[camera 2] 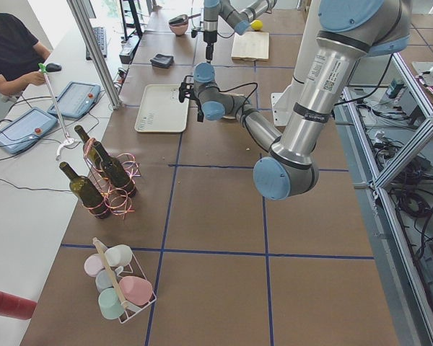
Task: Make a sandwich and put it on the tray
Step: 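Withdraw the right gripper while the left gripper reaches toward the plate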
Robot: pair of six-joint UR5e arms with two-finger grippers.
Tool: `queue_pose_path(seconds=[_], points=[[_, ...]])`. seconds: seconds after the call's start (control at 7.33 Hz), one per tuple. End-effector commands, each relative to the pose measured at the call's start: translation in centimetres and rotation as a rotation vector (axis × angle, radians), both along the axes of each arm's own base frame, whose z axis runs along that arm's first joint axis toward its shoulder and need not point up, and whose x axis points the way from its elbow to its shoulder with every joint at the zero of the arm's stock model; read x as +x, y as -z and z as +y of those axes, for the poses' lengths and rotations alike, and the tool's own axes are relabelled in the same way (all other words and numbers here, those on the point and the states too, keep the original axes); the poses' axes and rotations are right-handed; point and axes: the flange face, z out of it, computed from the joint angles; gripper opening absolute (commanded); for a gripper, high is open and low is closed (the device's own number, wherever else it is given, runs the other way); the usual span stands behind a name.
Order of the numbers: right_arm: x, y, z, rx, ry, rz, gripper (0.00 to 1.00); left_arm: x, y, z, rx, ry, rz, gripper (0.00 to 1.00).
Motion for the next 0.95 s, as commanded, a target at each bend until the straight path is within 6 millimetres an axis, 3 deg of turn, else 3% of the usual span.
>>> queue_pose_path(seconds=[0.0, 0.14, 0.27, 0.55, 0.82], points=[[6.4, -3.2, -1.2, 0.040, 0.066, 0.059, 1.00, 6.1, 0.6, 4.9, -0.049, 0.011, -0.010, 0.68], [9.0, -5.0, -1.9, 0.036, 0.066, 0.063, 1.00, 7.9, 0.2, 6.4, -0.068, 0.003, -0.019, 0.55], [10.6, -6.6, -2.4, 0.061, 0.075, 0.082, 1.00, 10.3, 0.6, 8.3, -0.063, -0.008, -0.023, 0.50], [13.3, -8.2, -3.2, 0.059, 0.048, 0.099, 1.00, 12.6, -0.5, 10.0, -0.068, -0.031, -0.047, 0.48], [13.6, -8.0, -3.3, 0.061, 0.043, 0.098, 1.00, 14.1, -0.8, 10.7, -0.075, -0.048, -0.059, 0.48]])
